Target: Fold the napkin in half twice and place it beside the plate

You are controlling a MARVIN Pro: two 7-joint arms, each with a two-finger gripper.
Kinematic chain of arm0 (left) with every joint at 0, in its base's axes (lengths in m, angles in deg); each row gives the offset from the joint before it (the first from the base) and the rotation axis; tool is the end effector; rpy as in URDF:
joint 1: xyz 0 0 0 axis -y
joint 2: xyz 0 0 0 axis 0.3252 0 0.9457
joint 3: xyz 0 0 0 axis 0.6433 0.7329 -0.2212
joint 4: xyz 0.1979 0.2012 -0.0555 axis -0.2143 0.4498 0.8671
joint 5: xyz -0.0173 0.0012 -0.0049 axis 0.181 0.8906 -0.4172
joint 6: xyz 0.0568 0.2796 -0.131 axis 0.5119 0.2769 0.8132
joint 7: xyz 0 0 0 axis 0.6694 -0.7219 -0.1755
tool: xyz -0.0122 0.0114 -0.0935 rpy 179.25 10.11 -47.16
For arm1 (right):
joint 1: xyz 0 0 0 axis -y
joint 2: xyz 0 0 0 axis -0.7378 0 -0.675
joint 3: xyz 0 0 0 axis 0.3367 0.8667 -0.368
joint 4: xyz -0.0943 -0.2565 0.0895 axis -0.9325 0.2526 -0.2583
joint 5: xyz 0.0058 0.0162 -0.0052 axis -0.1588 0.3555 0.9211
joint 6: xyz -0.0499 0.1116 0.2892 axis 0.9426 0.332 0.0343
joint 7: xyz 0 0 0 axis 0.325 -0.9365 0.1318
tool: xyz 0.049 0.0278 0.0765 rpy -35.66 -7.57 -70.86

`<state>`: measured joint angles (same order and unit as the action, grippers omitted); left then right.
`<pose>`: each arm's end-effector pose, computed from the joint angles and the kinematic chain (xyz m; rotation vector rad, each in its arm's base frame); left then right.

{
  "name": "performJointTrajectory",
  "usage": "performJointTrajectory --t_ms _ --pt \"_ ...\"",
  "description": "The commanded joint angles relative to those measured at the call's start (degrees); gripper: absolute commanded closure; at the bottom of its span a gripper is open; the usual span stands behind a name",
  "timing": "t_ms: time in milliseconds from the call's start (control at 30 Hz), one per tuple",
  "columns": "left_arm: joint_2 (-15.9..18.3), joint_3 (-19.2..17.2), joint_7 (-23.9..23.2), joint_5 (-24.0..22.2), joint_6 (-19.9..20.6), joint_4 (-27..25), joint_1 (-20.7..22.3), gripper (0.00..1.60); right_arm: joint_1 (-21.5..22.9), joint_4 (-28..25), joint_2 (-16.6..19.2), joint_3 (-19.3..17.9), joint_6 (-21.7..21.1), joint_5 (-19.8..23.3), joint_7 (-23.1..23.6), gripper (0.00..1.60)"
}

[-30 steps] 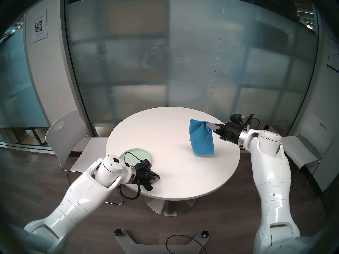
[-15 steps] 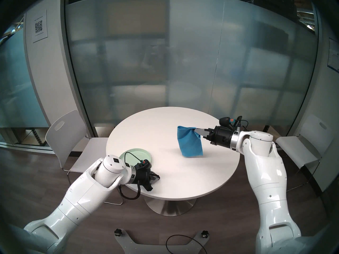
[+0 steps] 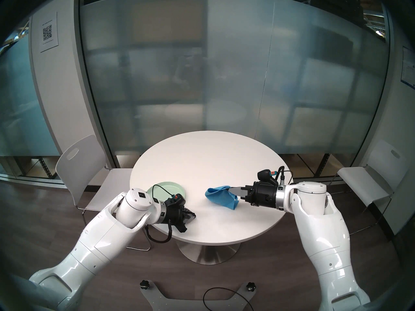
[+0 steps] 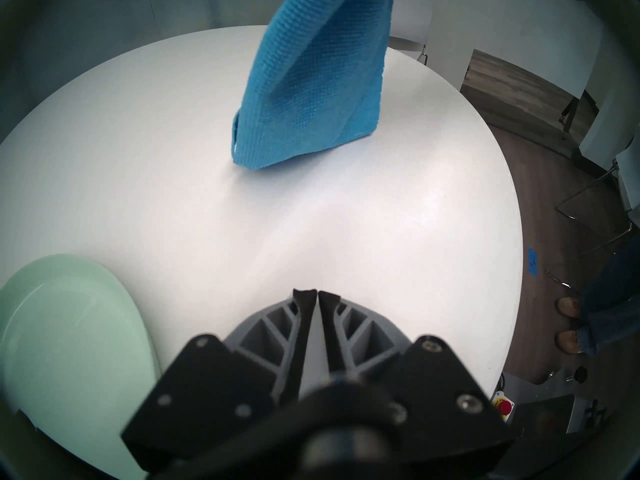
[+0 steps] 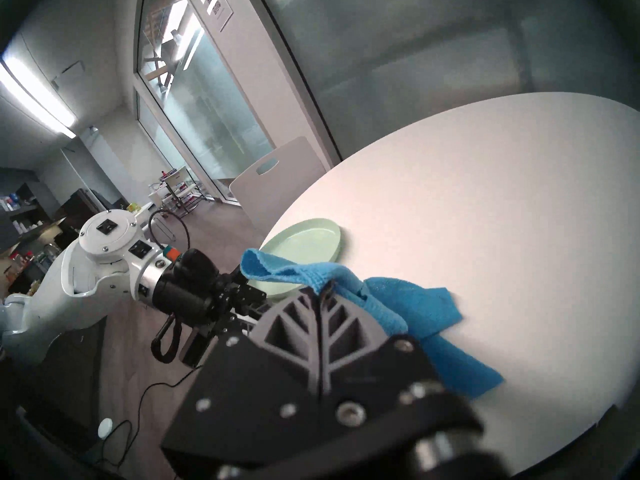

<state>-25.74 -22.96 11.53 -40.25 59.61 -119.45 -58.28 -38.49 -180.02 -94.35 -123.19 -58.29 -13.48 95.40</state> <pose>0.4038 -0.0816 -0.3299 2.2028 -1.2727 1.0127 0.3916 -0.0562 -0.2522 -1.9750 -0.5862 -1.0406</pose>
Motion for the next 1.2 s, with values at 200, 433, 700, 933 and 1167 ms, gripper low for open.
performJointTrajectory --t_ms 200,433,700,933,1167 --pt "0.5 -0.9 -1.8 -0.4 -0.1 -2.0 2.3 0.94 -4.5 -4.5 1.8 1.9 -2.0 -0.4 2.0 1.60" --pt "2.1 -0.9 -4.1 -0.4 -0.2 -2.6 3.3 0.94 -5.8 -4.9 3.1 3.1 -3.2 -1.0 2.0 1.60" --pt "4.4 -1.1 -6.4 -0.3 -0.8 -3.8 4.0 0.94 -6.9 -4.7 3.6 4.0 -3.2 -1.4 0.8 1.60" --pt "5.0 -1.4 -9.1 -2.2 1.3 -8.5 2.0 0.94 -6.6 -3.9 4.5 5.9 -3.7 -2.4 0.6 1.60" --pt "5.0 -0.9 -9.7 -2.5 2.2 -10.4 0.9 0.93 -5.8 -3.5 7.5 8.6 -4.4 -4.5 1.5 1.60"
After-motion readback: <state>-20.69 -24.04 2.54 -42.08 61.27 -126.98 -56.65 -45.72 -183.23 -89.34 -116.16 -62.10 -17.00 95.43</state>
